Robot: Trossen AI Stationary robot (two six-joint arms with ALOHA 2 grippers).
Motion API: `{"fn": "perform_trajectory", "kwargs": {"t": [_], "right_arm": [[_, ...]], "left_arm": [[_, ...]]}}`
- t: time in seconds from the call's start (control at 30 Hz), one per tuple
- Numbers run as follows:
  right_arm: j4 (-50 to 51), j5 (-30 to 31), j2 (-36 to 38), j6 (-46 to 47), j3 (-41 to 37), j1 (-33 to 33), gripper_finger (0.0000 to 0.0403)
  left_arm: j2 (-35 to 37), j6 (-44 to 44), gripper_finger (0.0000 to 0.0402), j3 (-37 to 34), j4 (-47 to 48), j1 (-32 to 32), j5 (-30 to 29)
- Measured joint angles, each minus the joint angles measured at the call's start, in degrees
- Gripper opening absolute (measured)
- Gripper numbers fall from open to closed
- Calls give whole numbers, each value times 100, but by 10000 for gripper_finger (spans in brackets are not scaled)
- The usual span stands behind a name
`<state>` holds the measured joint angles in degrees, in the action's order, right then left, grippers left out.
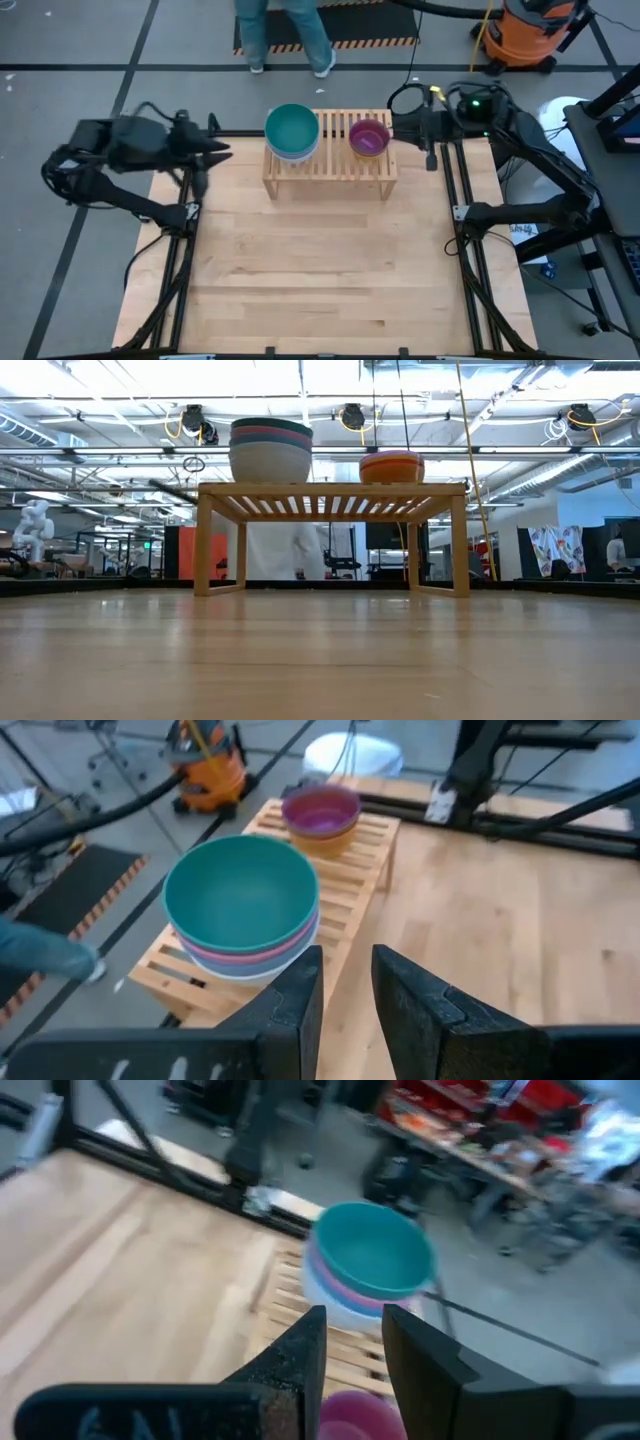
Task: Place and stack bowls onto a shelf
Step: Return to Home Position
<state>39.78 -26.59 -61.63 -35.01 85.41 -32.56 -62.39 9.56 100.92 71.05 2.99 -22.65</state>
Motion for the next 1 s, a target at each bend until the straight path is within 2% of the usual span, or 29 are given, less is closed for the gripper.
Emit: {"fn": "perform_trajectory", "kwargs": {"t": [0.2,0.3,0.6,0.8,1.0], "right_arm": [[61,801,623,68,2,-2,93],[61,1004,914,242,2,0,93],[69,1006,1617,521,2,0,93],[30,987,1837,1544,4,2,93],[83,1001,1902,2385,2,4,93]], "left_arm": [[519,-25,95,-2,2,217,0],[735,-68,95,-2,5,289,4],[1258,-146,95,-2,-7,352,2],[1385,205,95,-2,-89,352,2],[1375,117,95,-4,114,347,116]]}}
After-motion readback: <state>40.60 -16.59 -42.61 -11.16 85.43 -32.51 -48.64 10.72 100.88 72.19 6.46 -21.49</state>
